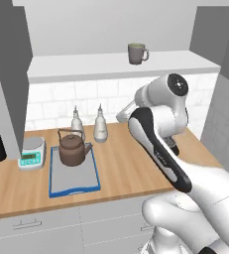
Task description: Pick the kettle from the counter and place it on the tray. Then pick the mug from the cabinet and place it on the tray. Then close the cabinet doors.
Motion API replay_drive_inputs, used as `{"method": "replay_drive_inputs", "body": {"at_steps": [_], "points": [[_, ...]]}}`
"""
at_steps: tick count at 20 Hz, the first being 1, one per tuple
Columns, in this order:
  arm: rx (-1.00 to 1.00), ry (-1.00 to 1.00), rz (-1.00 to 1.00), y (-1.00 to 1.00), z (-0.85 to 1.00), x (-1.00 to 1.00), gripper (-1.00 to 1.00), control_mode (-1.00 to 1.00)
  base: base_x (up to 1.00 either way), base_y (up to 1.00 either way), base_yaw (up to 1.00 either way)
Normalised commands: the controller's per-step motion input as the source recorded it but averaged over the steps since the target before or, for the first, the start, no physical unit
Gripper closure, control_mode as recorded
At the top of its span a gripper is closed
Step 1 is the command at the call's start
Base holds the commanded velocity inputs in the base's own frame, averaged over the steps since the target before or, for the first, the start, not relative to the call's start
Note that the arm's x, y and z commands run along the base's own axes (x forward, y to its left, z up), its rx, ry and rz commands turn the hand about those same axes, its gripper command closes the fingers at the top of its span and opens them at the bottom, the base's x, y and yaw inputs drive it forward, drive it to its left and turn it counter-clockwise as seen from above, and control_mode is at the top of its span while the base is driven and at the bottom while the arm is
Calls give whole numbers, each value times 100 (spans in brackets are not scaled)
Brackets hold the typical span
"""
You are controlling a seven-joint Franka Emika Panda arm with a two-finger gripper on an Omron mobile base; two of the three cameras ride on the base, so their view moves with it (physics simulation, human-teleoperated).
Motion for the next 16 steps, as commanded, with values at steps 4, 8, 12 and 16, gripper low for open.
{"method": "replay_drive_inputs", "body": {"at_steps": [4,8,12,16], "points": [[7,-17,-13,-61,75,-23,-100,-100,0,0,0],[9,-23,-11,-50,76,-14,-100,-100,0,0,0],[14,-27,-5,-66,62,0,-100,-100,0,0,0],[19,-14,-1,-55,56,11,-100,-100,0,0,0]]}}
